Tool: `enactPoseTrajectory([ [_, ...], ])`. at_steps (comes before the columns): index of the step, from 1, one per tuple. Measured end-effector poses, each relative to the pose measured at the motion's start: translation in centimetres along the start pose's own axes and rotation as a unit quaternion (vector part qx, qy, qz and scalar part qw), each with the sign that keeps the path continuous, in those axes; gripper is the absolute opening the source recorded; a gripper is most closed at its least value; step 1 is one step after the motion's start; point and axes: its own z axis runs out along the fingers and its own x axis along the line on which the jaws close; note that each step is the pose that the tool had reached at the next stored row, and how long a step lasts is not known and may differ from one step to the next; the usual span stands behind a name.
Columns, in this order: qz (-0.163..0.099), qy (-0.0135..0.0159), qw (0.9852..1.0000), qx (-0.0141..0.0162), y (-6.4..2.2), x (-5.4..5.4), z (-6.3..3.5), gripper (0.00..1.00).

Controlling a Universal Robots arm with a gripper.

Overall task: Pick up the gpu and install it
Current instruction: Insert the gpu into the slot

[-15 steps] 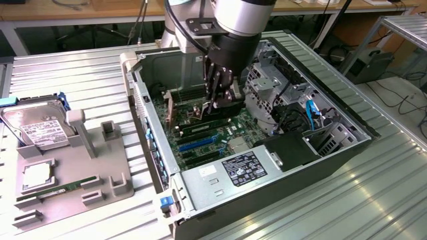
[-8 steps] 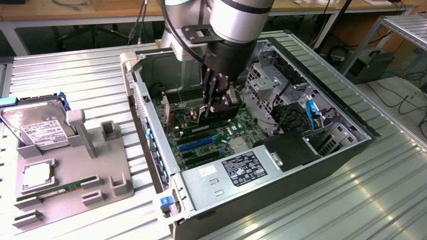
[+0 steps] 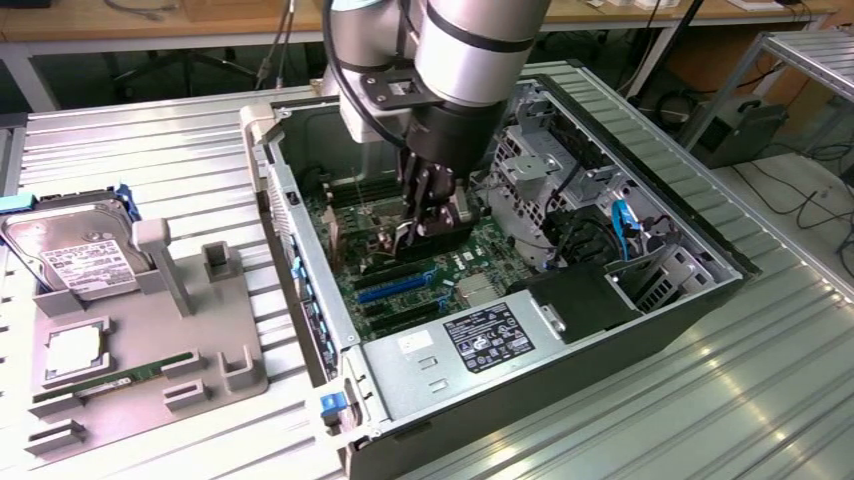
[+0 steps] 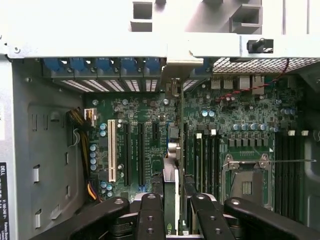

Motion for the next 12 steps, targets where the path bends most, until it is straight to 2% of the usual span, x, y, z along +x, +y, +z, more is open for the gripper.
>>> enactPoseTrajectory([
  [12, 0.005, -0.0010, 1.0000, 0.0003, -0.06, 0.0, 2.34, 0.26],
])
